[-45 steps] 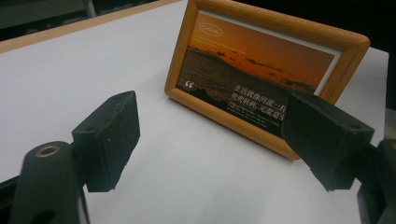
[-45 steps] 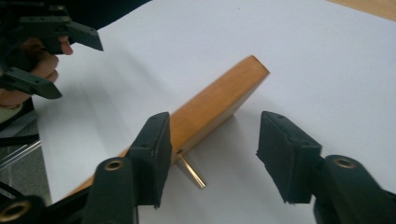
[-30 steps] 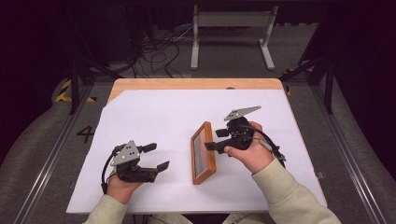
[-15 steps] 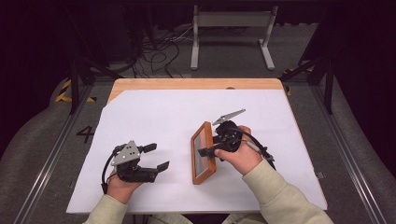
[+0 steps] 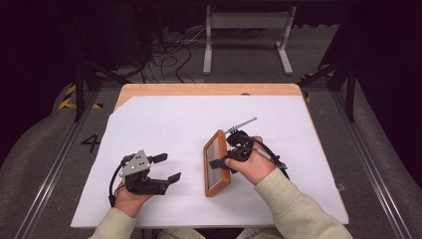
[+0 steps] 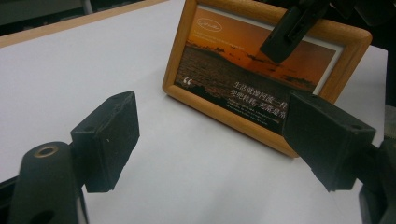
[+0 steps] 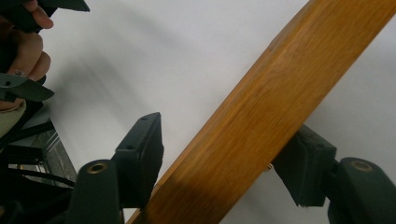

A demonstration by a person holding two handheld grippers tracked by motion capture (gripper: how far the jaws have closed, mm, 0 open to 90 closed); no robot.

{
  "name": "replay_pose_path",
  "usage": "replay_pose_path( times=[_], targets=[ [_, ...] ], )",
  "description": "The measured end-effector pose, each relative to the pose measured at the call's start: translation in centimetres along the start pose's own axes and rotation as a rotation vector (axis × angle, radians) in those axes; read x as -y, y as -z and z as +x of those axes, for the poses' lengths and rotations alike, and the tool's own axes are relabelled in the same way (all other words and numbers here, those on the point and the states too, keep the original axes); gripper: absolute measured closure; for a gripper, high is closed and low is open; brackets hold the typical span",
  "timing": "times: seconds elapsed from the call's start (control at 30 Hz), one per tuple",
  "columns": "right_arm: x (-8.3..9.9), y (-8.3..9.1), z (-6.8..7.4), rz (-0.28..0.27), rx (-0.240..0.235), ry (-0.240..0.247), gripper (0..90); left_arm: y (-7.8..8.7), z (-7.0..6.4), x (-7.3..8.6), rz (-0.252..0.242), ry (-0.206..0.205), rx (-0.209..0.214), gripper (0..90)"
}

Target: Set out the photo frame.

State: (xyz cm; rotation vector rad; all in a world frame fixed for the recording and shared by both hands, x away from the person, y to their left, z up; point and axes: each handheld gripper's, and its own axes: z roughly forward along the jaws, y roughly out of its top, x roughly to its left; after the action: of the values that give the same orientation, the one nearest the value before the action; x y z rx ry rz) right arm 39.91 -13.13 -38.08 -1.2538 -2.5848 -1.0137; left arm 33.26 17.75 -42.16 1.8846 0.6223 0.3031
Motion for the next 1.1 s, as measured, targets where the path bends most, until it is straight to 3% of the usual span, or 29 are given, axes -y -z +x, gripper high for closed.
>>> replay_pose_path(
  times=[0.07,0.6,0.73,1.0,1.1],
  targets=[
    [0.0,-0.3,0.1,0.012,0.011,0.005,40.3,0.0,0.0,0.0,-0.001,-0.002,0.000,19.2],
    [0.1,-0.5,0.2,0.019,0.028,-0.084,48.2,0.0,-0.1,0.0,-0.001,-0.003,0.001,19.0],
    [0.0,-0.1,0.0,0.027,0.017,-0.124,58.6,0.0,0.0,0.0,-0.004,-0.005,0.000,18.9],
    [-0.1,0.4,-0.3,0.046,0.006,-0.101,65.0,0.0,-0.1,0.0,-0.004,-0.004,0.000,18.9],
    [-0.2,0.7,-0.2,0.053,0.026,-0.086,70.2,0.0,0.0,0.0,-0.005,-0.005,0.001,18.8]
  ],
)
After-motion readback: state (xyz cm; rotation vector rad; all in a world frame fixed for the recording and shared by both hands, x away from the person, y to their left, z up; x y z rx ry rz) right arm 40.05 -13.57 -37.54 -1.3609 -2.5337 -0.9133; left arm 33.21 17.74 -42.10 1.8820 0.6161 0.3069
